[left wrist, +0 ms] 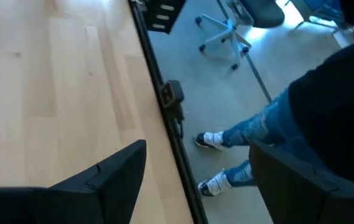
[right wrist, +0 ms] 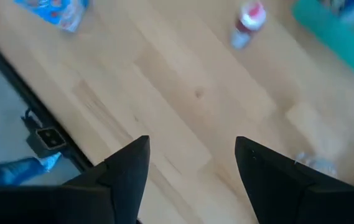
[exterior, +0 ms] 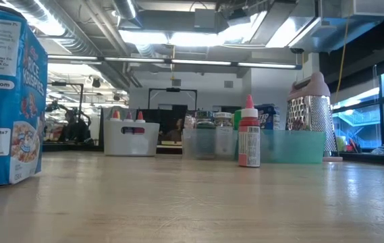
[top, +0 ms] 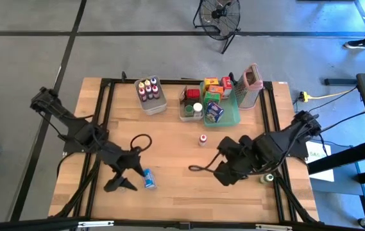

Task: Pick & Place Kitchen Items
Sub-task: Put the brown seasoning bottle into the white bin

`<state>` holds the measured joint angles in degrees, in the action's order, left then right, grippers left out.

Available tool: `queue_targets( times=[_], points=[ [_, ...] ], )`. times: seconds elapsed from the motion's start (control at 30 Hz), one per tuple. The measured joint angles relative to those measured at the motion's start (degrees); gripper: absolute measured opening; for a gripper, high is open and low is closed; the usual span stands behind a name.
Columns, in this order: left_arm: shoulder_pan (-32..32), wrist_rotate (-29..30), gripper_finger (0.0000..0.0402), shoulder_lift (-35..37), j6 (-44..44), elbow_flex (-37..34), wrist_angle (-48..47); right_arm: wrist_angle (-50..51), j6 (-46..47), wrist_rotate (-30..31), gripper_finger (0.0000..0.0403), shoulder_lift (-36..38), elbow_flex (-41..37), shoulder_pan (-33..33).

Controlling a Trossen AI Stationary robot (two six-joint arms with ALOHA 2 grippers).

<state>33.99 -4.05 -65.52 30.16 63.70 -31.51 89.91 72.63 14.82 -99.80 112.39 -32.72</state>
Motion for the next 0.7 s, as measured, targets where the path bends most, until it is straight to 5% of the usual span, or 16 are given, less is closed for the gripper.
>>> queue_targets(
  times=[0.2,0.47,0.7],
  points=[
    [4.87,-1.39,0.0281,0.05,0.6,0.0,-1.41,0.26,5.98,-7.32,0.0238,0.88,-7.33,2.3],
    [8.11,0.46,0.0281,2.5,0.48,0.0,-9.15,0.36,11.95,-20.04,0.0238,9.64,-27.48,4.58],
    [8.25,4.11,0.0281,4.19,-3.79,0.0,-10.09,-1.95,16.98,-18.65,0.0238,22.33,-38.89,4.94]
  ],
)
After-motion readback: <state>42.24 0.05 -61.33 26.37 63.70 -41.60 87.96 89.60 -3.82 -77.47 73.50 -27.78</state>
